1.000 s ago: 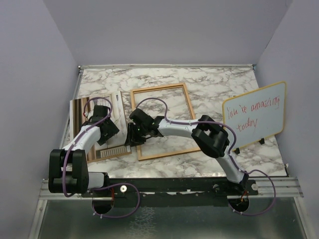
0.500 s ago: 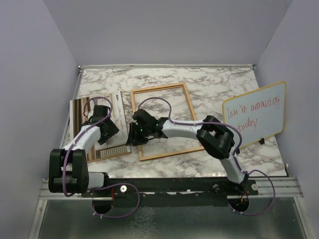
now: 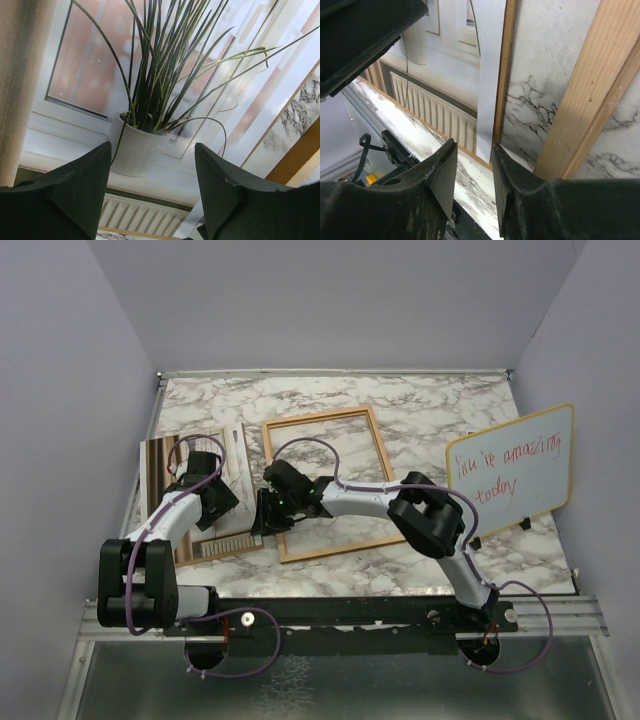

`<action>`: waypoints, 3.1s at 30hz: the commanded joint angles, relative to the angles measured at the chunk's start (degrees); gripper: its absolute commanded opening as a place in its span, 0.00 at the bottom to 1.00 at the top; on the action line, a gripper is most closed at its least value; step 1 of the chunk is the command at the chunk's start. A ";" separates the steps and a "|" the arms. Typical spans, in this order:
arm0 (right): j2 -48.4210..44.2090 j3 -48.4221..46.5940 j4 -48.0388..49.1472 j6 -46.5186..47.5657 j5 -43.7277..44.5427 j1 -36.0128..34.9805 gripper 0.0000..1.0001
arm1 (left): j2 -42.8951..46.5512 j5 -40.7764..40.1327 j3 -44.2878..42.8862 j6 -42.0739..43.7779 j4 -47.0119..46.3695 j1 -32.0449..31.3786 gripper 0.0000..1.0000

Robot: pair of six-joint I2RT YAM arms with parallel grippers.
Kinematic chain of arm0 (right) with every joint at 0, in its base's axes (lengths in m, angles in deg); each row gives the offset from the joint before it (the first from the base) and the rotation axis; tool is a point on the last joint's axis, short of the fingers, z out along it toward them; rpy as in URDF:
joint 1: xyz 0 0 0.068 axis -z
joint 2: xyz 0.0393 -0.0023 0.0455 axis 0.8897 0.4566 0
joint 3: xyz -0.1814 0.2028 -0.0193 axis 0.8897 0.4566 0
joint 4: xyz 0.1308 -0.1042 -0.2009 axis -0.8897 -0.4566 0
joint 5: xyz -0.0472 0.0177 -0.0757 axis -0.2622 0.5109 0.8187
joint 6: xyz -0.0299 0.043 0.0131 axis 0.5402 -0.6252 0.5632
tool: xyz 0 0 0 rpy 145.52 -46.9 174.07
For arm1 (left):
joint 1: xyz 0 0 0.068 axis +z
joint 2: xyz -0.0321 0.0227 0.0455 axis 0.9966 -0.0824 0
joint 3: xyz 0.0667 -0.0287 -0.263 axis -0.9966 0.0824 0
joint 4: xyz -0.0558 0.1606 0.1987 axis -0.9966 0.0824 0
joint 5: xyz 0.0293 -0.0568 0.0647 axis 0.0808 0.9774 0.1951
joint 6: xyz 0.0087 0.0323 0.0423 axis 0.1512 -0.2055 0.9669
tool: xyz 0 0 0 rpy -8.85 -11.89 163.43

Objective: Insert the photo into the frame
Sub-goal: Pick up the photo at the center of the board.

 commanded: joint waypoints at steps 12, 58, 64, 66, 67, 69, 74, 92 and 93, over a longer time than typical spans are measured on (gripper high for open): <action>4.50 -1.90 1.16 -2.08 -5.06 -0.22 0.45 | -0.57 0.77 1.00 0.29 -0.31 -0.12 0.68; 4.37 3.97 15.27 -5.71 -9.84 1.52 0.39 | -0.50 0.87 -1.31 1.44 2.25 -0.16 0.61; 6.55 -1.55 14.91 -0.78 -7.52 2.00 0.38 | 2.45 0.31 -2.16 1.93 4.18 -0.11 0.62; 8.01 -3.65 14.21 -1.20 -7.30 2.23 0.38 | 1.82 0.62 -2.54 2.27 4.82 -0.11 0.62; 8.70 -4.22 14.50 -1.64 -7.34 2.39 0.37 | 1.63 0.70 -2.74 2.35 4.99 -0.11 0.62; 9.45 -3.99 16.64 -2.93 -7.30 2.61 0.37 | 1.57 0.73 -3.12 2.20 5.16 -0.09 0.61; 10.27 -2.69 21.91 -5.96 -6.79 3.23 0.37 | 2.29 0.31 -5.40 2.06 5.78 -0.11 0.61; 17.97 -11.47 25.47 -6.71 -3.54 3.17 0.20 | 6.93 -7.98 -17.15 5.51 13.12 -0.02 0.69; 17.35 -11.16 26.23 -6.24 -3.60 3.21 0.12 | 6.90 -7.67 -17.37 5.86 13.23 -0.02 0.69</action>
